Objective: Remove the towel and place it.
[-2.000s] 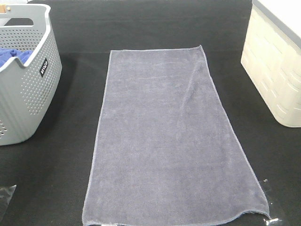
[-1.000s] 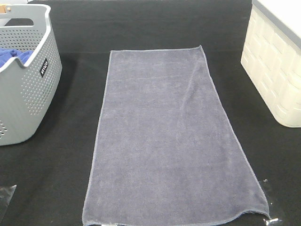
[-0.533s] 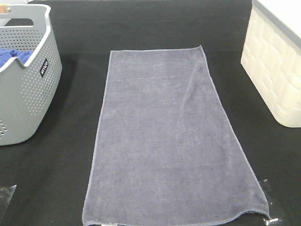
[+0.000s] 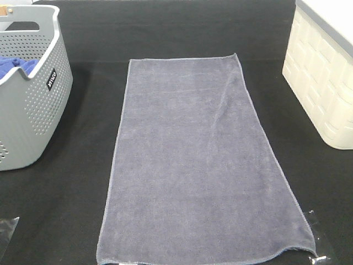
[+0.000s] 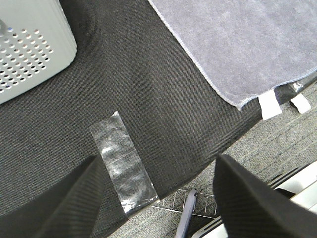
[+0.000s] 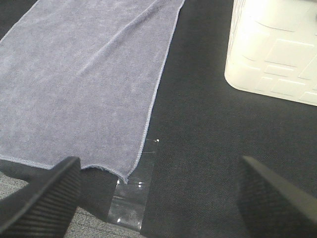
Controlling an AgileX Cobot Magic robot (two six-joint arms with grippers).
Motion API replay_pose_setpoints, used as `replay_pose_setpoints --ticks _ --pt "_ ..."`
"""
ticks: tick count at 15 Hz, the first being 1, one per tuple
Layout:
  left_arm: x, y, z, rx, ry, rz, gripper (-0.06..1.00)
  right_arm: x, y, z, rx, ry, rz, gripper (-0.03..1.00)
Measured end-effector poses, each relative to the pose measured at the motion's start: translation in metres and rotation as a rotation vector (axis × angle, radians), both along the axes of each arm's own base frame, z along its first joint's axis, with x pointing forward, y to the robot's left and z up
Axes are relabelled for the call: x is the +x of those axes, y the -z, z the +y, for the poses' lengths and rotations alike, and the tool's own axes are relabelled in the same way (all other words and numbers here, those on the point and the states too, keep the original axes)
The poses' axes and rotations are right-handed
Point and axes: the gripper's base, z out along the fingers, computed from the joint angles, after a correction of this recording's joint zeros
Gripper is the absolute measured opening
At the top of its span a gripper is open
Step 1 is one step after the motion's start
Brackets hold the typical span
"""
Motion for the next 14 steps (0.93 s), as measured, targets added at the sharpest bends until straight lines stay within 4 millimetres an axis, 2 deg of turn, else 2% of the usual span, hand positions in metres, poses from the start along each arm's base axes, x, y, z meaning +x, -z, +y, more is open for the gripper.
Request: replay_pose_setpoints --ticks 9,14 --pt "-0.001 0.000 0.000 -0.002 0.000 -0.006 0.62 0.000 0.000 0.000 0.000 0.000 -0.001 0.79" --pt "-0.035 -0.008 0.013 -0.057 -0.189 -0.248 0.62 -0.015 0.001 -0.002 0.015 0.069 -0.100 0.79"
